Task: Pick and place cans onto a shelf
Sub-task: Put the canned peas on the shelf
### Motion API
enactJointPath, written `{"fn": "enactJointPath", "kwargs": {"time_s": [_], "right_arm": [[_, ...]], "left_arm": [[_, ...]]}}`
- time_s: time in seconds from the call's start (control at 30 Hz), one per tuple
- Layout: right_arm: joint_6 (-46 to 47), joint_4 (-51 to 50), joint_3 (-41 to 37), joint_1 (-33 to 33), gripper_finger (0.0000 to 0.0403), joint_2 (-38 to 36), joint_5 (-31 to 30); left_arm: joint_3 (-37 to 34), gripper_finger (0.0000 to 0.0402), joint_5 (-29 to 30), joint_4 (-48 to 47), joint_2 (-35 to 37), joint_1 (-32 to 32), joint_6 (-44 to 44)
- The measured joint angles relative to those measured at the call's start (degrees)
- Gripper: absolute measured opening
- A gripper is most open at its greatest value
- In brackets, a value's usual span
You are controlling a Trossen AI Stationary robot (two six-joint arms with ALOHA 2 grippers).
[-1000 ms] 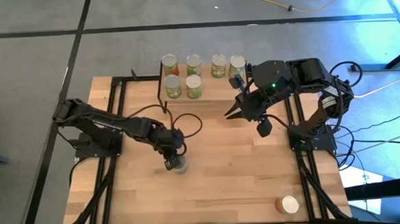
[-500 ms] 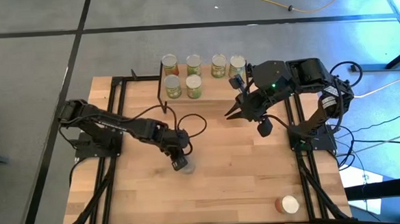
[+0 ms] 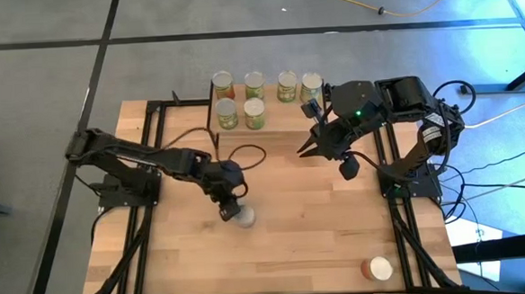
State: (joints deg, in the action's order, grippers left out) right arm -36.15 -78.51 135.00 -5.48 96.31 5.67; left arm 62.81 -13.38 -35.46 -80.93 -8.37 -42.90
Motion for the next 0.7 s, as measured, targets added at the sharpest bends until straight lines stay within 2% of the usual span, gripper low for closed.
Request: {"fn": "enactJointPath", "kwargs": {"time_s": [0.13,0.37,0.7], "right_arm": [[2.4,-1.6,-0.2,0.0,0.0047,0.2,0.0],[7.5,-3.9,-0.4,0.0,0.0047,2.9,3.5],[7.5,-4.1,-0.4,-1.7,0.0047,13.0,1.3]], "left_arm": [[0.0,0.0045,4.1,0.1,7.5,-1.3,3.9],[0.0,0.0047,8.1,-1.6,18.5,-6.5,17.6],[0.0,0.0046,18.5,-8.6,30.9,-12.6,16.7]]}}
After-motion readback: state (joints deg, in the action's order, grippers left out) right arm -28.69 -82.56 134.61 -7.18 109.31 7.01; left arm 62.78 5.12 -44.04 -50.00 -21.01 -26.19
